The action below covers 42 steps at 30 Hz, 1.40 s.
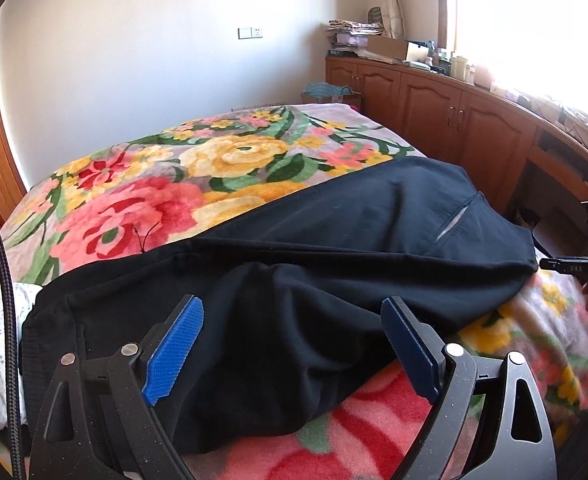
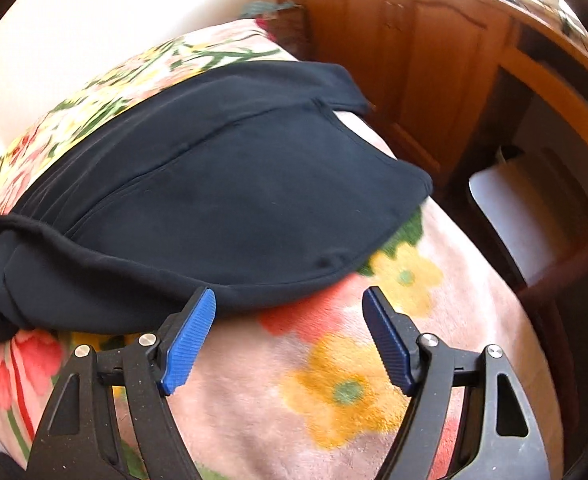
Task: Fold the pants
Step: 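Move both tools along the pants legs toward the leg hems, then close the left gripper on the leg fabric while the right gripper grasps the hem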
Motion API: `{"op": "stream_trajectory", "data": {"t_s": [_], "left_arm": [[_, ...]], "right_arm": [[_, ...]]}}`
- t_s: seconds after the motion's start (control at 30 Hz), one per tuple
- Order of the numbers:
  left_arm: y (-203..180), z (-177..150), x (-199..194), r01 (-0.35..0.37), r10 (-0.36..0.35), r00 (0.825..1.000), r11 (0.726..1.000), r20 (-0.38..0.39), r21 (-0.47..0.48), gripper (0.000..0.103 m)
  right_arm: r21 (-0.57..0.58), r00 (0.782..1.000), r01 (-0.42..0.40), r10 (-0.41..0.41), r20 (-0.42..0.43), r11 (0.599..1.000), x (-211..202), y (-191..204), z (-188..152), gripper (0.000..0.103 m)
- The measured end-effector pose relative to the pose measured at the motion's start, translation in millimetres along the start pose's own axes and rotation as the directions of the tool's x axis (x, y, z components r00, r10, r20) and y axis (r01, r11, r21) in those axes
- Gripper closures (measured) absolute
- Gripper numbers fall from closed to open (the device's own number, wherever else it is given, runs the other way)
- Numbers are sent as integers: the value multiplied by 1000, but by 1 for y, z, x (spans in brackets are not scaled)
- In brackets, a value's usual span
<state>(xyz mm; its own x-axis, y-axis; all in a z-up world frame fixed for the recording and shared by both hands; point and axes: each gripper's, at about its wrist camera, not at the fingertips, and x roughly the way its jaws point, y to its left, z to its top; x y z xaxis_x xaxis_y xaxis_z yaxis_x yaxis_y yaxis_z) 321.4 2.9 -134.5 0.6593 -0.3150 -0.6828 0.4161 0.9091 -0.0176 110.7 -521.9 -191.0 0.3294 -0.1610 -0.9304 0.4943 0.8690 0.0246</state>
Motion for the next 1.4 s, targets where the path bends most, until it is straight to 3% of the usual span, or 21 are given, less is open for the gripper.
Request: {"op": "stream_trajectory", "data": {"t_s": [0.37, 0.57, 0.77, 1.07, 1.17, 1.4], "left_arm": [[-13, -6, 12, 40, -39, 999, 999, -29, 13, 12], [-40, 3, 50, 84, -79, 992, 995, -96, 49, 12], [-75, 27, 95, 151, -152, 975, 988, -163, -20, 12], [-104, 64, 153, 91, -115, 967, 990, -229, -111, 12], [-109, 67, 172, 65, -98, 953, 991, -287, -119, 12], [-119, 69, 205, 6, -101, 925, 968, -366, -251, 12]], "right_arm": [[146, 999, 13, -9, -34, 989, 29, -35, 11, 39], [155, 997, 3, 9, -78, 988, 49, -35, 17, 49], [158, 992, -6, 26, -124, 987, 65, -35, 22, 53], [120, 990, -59, 74, -124, 991, 72, -40, 24, 54], [105, 988, -77, 90, -124, 991, 73, -41, 25, 54], [70, 989, -94, 101, -110, 993, 74, -41, 21, 54]]}}
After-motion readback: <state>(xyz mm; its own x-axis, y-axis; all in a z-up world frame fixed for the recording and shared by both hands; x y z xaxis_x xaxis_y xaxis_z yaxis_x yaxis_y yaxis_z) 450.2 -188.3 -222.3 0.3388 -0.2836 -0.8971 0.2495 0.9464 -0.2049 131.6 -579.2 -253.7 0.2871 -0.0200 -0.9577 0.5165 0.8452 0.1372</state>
